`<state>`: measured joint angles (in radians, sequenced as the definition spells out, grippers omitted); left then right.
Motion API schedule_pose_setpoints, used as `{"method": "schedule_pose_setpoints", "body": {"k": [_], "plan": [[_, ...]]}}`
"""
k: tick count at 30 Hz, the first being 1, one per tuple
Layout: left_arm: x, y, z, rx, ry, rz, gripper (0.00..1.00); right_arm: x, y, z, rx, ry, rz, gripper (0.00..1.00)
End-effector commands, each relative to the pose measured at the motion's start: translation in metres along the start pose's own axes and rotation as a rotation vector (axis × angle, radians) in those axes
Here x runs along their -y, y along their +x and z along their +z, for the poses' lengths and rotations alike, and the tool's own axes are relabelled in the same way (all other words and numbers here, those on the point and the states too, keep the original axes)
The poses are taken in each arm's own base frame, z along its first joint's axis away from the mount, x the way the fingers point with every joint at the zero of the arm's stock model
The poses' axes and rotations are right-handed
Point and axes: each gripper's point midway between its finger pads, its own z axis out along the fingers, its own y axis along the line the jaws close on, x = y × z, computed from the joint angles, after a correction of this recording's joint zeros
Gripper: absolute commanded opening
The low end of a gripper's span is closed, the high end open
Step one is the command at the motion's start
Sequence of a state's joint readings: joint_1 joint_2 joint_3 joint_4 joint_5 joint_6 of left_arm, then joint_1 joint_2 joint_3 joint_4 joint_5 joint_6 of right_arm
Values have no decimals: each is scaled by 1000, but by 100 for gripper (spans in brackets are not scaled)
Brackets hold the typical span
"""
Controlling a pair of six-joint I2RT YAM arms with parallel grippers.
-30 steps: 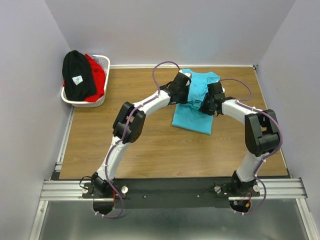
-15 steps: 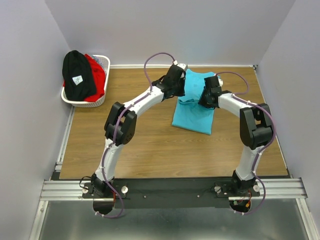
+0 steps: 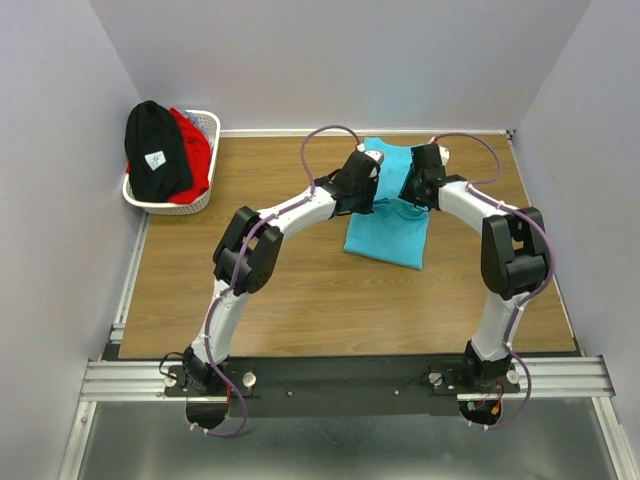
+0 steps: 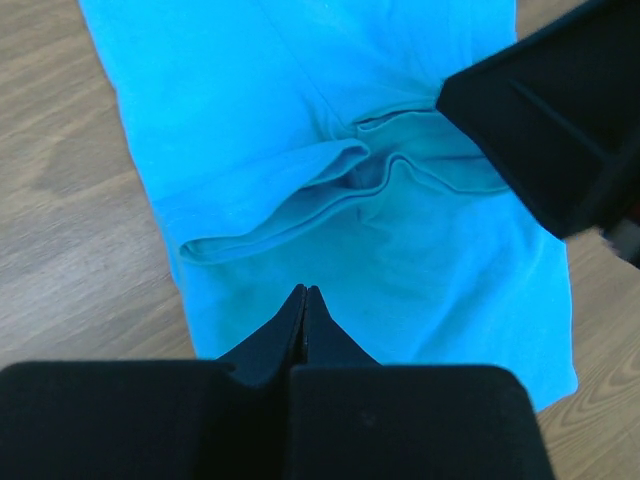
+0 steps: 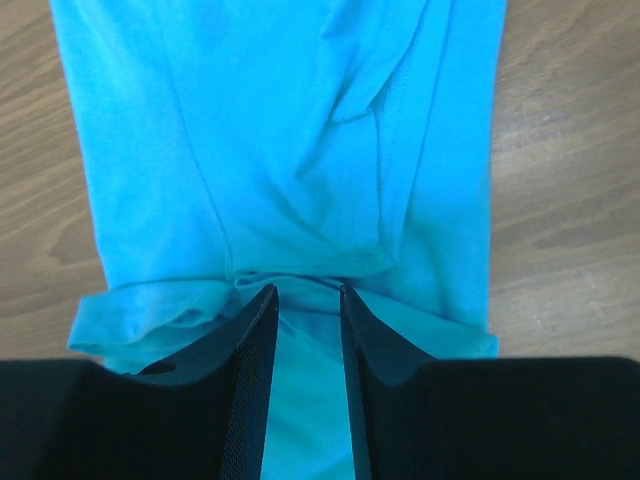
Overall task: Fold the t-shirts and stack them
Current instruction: Fold the tshirt
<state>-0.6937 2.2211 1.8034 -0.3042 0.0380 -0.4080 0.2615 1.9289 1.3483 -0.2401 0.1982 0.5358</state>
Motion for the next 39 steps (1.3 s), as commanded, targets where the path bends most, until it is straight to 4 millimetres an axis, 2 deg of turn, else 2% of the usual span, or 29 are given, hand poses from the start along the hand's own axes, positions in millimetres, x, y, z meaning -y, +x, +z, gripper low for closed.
{"method": "schedule_pose_setpoints", "body": {"k": [1,4,7,8,11,15,20,23,27,29,33,35,36,38,39], "plan": [[2,1,14,-8,10,15,0,2,-11,-31,37,-20,7,38],[0,6,24,-27,0,17,1,2,-3,-45,20,-49,19,38],[-1,2,31,-21,-3,18,6,-1,3,-56,5,-87,28,38],[-1,-1,36,-15,-6,18,8,0,13,-57,-21,-98,27,38],[-6,-6,42,-8,-15,13,11,2,22,-62,-42,-114,33,38],[-8,-21,52,21,-5,-5,17,9,45,-63,-91,-116,31,38],[-10,-31,60,45,11,-23,21,15,53,-60,-105,-99,20,38],[-13,-36,62,54,20,-34,21,17,55,-49,-117,-73,10,38],[-12,-49,55,83,29,-33,22,13,49,-38,-115,-68,1,38],[-13,-60,48,108,35,-33,24,14,55,-28,-135,-54,-7,38],[-9,-86,20,169,42,-25,25,15,51,-13,-130,-26,-17,38],[-6,-92,7,183,48,-25,25,19,53,-4,-133,0,-25,38],[-5,-92,3,185,51,-25,25,18,47,-2,-117,10,-26,38],[-3,-90,-3,186,57,-38,25,19,44,4,-111,24,-26,38],[-5,-82,-8,170,54,-46,25,19,40,8,-104,32,-26,38]]}}
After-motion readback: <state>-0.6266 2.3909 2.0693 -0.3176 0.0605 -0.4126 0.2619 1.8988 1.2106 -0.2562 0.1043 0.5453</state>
